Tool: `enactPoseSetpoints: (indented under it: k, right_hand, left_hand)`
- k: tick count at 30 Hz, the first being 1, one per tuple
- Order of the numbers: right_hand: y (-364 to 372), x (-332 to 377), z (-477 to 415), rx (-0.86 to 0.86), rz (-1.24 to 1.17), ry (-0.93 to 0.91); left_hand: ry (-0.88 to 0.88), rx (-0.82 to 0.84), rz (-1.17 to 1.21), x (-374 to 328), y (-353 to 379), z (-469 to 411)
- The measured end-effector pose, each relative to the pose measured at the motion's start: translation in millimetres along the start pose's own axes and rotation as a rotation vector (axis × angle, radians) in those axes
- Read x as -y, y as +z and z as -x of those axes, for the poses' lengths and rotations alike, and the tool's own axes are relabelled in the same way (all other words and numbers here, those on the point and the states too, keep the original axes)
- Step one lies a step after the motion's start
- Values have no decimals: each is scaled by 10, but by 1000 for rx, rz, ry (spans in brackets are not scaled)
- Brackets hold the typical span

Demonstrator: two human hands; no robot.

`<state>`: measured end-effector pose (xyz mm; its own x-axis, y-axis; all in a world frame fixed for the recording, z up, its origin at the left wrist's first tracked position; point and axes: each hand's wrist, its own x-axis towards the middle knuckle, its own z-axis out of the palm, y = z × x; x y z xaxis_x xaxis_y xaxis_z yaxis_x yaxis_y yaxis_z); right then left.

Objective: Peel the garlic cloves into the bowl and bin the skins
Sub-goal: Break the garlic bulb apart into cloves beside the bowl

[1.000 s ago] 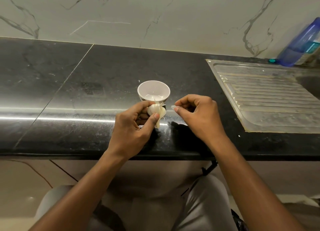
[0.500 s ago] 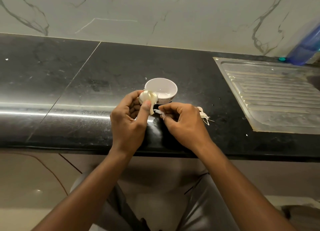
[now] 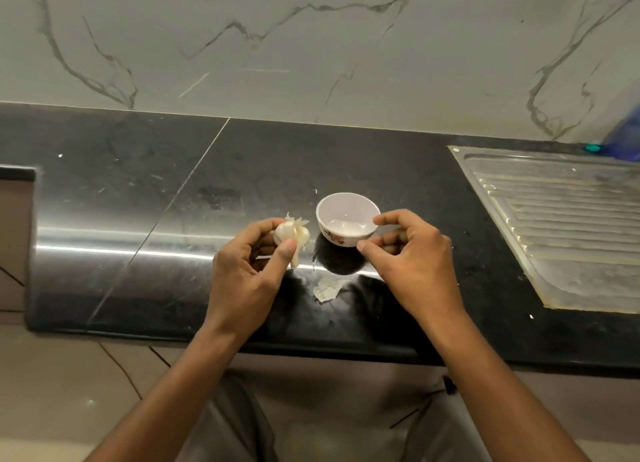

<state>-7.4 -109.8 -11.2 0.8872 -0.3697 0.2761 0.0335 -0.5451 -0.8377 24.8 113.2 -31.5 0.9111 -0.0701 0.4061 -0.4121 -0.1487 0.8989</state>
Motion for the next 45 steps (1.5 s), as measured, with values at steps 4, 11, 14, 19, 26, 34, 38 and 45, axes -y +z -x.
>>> enactPoseSetpoints:
  k: [4, 11, 14, 19, 26, 34, 38, 45]
  right_hand:
    - [105, -36, -103, 6, 36, -3]
    - [279, -20, -297, 25, 68, -29]
    - [289, -21, -333, 30, 56, -37]
    - [229, 104, -152, 107, -56, -78]
    - [299, 154, -26, 418, -348, 39]
    - [281, 145, 3, 409, -282, 31]
    - [295, 158, -3, 404, -238, 13]
    - [262, 229, -96, 478, -238, 82]
  left_hand:
    - [-28, 29, -2, 69, -3, -20]
    - [-96, 41, 86, 119, -49, -65]
    - [-78, 84, 78, 130, -62, -71]
    - [-39, 167, 62, 129, -38, -56]
    - [1, 256, 141, 101, -92, -40]
    - [25, 283, 121, 124, -83, -27]
    - [55, 288, 69, 121, -71, -11]
    - [80, 284, 22, 107, -65, -2]
